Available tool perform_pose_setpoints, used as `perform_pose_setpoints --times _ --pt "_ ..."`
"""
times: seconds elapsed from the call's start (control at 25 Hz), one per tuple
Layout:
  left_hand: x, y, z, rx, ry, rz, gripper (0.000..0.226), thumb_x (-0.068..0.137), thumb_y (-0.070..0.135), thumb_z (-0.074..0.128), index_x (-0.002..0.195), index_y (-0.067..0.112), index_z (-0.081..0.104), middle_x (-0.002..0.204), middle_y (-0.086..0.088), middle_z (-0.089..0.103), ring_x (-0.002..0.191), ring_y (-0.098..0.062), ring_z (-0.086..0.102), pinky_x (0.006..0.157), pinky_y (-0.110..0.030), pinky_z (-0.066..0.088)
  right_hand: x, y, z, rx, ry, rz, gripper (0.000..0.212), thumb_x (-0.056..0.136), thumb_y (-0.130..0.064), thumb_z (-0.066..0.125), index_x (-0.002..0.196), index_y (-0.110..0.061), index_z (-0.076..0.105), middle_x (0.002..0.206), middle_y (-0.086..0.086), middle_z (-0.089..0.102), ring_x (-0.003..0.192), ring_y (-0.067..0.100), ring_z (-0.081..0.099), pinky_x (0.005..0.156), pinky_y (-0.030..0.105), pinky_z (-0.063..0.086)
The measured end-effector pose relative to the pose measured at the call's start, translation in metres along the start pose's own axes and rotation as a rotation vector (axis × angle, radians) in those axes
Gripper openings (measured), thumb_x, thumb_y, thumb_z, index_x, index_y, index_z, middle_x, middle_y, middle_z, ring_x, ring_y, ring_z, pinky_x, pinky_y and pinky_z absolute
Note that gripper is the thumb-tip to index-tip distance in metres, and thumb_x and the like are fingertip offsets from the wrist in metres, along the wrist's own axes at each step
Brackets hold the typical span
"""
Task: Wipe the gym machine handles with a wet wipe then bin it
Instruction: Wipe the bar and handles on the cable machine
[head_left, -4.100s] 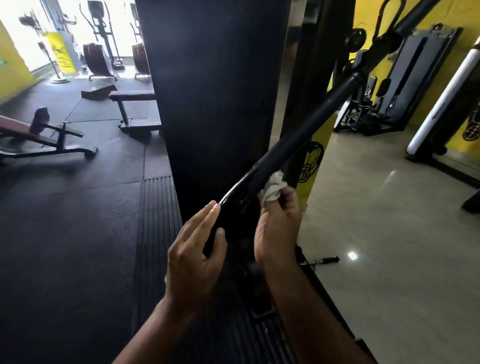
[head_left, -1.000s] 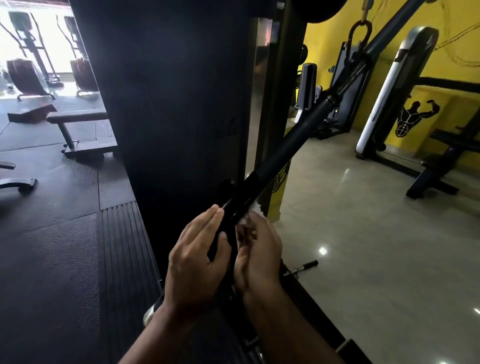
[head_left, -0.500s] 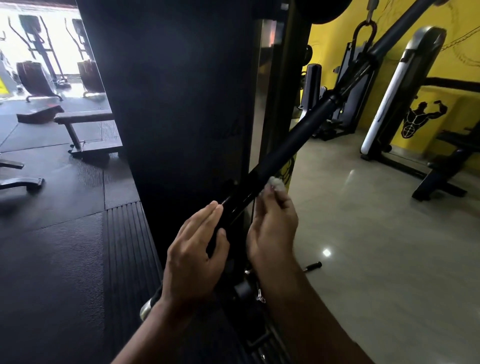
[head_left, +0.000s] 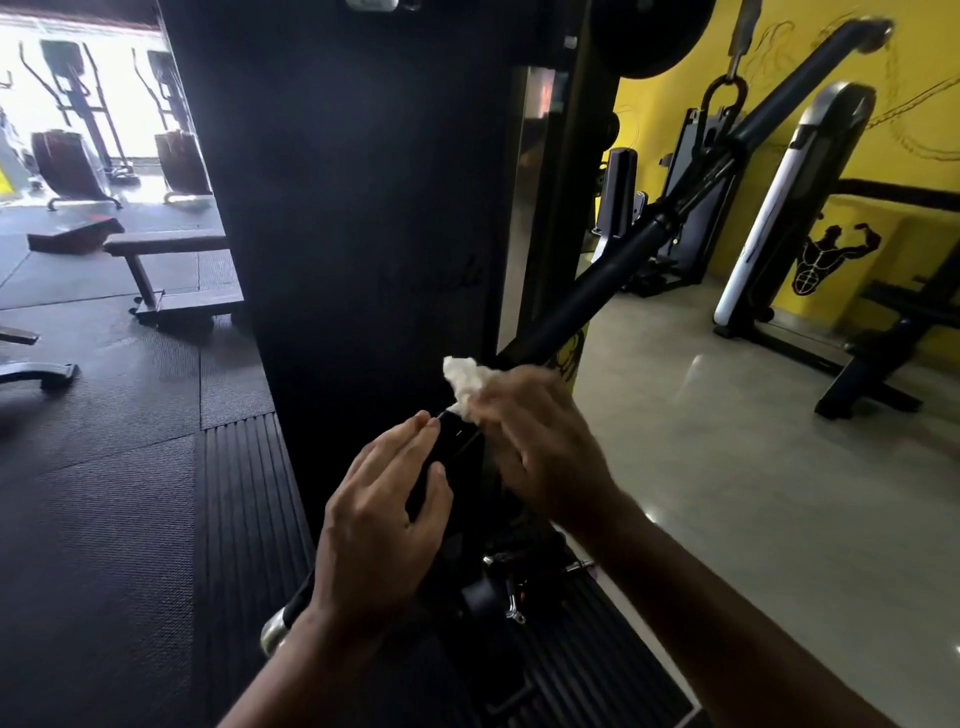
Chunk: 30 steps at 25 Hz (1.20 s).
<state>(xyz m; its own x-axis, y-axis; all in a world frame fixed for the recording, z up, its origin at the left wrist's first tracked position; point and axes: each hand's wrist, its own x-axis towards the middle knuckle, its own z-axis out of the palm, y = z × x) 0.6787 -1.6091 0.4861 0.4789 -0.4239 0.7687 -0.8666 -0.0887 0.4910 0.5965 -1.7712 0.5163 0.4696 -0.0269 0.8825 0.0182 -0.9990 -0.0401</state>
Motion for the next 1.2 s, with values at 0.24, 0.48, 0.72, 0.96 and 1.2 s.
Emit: perform_pose_setpoints --times 0.24,0.48,0.72,0.96,1.2 --pt "0.008 0.006 0.005 0.014 -0.059 -0.021 0.039 0.091 0.020 0.056 0.126 0.005 0.064 0.129 -0.005 0.063 0.123 -0.011 0.056 0.107 -0.010 0.032 0.025 0.010 -0.015 -0.249 -0.305 -0.079 0.032 0.095 -0.012 0.046 0.123 -0.013 0.062 0.113 0.003 0.063 0.108 0.021 0.052 0.089 0.035 0.041" --pt "0.015 0.006 0.008 0.047 -0.126 -0.006 0.041 0.091 0.019 0.058 0.129 0.006 0.061 0.132 -0.006 0.062 0.125 -0.010 0.052 0.108 -0.007 0.028 0.075 0.018 -0.041 -0.150 -0.688 -0.044 0.027 0.089 0.001 0.055 0.108 -0.015 0.066 0.105 -0.001 0.059 0.100 0.008 0.045 0.084 0.023 0.035" --pt "0.021 0.006 0.011 0.047 -0.135 -0.005 0.040 0.093 0.022 0.056 0.127 0.004 0.063 0.130 -0.008 0.063 0.123 -0.015 0.055 0.107 -0.006 0.028 0.119 0.013 -0.035 -0.078 -0.944 0.074 0.035 0.091 0.001 0.051 0.116 -0.022 0.061 0.103 -0.010 0.053 0.097 0.006 0.055 0.076 0.016 0.043" --pt "0.024 0.004 0.014 0.023 -0.149 0.007 0.037 0.090 0.010 0.065 0.126 0.004 0.064 0.129 -0.008 0.064 0.122 -0.015 0.056 0.108 -0.009 0.031 0.135 0.027 -0.033 -0.384 -1.084 0.030 0.019 0.096 -0.010 0.052 0.110 -0.012 0.064 0.106 0.003 0.059 0.100 0.018 0.058 0.088 0.030 0.050" --pt "0.027 -0.005 0.014 0.016 -0.157 -0.005 0.036 0.093 0.015 0.059 0.128 0.005 0.063 0.130 -0.007 0.063 0.125 -0.014 0.054 0.108 -0.010 0.030 0.131 0.040 -0.046 -0.442 -0.853 0.051 0.016 0.096 -0.013 0.051 0.108 -0.014 0.061 0.109 0.004 0.056 0.097 0.017 0.055 0.087 0.032 0.050"
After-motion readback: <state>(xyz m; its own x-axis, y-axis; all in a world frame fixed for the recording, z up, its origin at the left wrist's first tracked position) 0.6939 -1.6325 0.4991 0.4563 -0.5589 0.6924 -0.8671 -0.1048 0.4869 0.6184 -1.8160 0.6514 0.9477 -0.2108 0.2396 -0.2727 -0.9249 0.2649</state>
